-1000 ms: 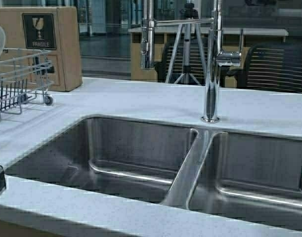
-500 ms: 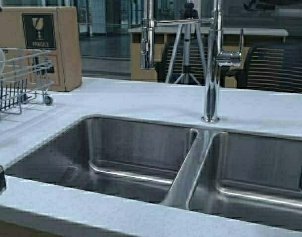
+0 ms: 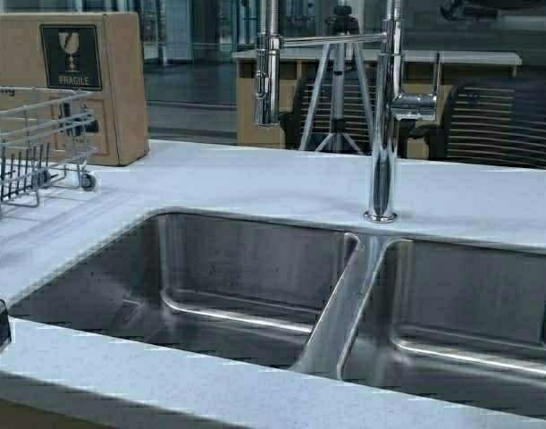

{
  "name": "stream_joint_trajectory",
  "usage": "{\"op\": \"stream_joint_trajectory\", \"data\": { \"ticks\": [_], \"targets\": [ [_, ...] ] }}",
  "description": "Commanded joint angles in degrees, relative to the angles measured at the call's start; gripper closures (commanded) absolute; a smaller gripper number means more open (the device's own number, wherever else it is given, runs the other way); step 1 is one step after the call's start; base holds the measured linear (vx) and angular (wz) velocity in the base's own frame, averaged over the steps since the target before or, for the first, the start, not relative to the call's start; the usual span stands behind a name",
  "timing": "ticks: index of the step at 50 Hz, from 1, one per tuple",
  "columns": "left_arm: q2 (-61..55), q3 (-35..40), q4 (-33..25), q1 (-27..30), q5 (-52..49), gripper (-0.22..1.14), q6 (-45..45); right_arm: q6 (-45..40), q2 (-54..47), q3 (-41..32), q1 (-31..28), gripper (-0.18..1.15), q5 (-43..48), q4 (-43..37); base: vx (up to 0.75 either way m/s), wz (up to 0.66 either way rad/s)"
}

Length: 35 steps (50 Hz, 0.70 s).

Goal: Wash the pan

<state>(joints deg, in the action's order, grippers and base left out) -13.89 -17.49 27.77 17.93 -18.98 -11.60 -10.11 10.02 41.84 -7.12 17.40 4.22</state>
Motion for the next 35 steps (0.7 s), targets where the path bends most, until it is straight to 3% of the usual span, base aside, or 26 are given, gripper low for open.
{"op": "stream_joint_trajectory", "data": {
  "ticks": [1,35],
  "targets": [
    [0.53,1.23,-0.62,0.18,-0.53,0.09,0.26,0.0,0.62,-1.41,-0.09,0.92,0.62,0.0,0.0,0.0],
    [5.71,3.16,-1.93,0.09,-0.88,0.09,0.35,0.0,0.62,-1.41,-0.09,0.92,0.7,0.09,0.0,0.0]
  ]
}}
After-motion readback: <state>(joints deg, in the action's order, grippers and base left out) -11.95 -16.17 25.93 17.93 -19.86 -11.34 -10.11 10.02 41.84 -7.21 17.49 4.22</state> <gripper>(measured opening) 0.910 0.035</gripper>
